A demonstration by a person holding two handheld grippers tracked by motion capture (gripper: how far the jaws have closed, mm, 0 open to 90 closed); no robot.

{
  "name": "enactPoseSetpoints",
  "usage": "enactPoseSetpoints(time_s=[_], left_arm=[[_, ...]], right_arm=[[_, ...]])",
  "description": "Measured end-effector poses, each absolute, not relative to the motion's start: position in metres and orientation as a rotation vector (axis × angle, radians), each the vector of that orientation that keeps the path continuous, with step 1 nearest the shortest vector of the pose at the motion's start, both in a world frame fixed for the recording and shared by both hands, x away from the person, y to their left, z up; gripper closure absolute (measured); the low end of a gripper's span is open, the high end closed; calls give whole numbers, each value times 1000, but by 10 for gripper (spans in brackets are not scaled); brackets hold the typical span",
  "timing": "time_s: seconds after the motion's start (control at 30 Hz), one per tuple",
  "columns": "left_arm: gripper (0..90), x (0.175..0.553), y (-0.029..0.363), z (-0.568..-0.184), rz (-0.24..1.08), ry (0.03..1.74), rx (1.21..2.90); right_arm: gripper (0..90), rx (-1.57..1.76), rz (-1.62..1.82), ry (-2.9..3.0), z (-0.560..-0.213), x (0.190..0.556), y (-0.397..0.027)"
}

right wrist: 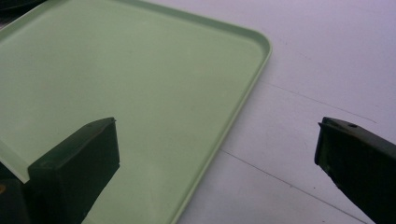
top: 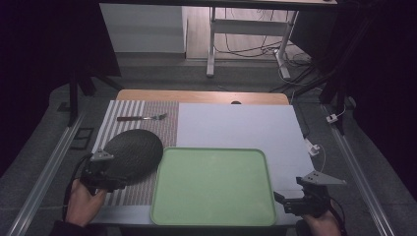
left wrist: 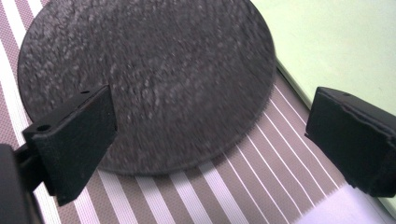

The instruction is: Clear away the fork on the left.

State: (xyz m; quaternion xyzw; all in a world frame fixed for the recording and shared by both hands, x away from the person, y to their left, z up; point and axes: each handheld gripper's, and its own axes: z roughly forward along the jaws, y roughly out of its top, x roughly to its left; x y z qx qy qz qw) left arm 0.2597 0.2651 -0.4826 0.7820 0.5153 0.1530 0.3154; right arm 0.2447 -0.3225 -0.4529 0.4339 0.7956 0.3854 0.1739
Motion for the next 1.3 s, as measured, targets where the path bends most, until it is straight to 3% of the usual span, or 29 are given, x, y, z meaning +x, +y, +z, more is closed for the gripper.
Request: enactPoseSetpoints(time_s=[1.3], left_arm=[[0,375,286,-487,473,1358,2053]], right_arm=[[1,1238,1086,2269,-454,247,-321]])
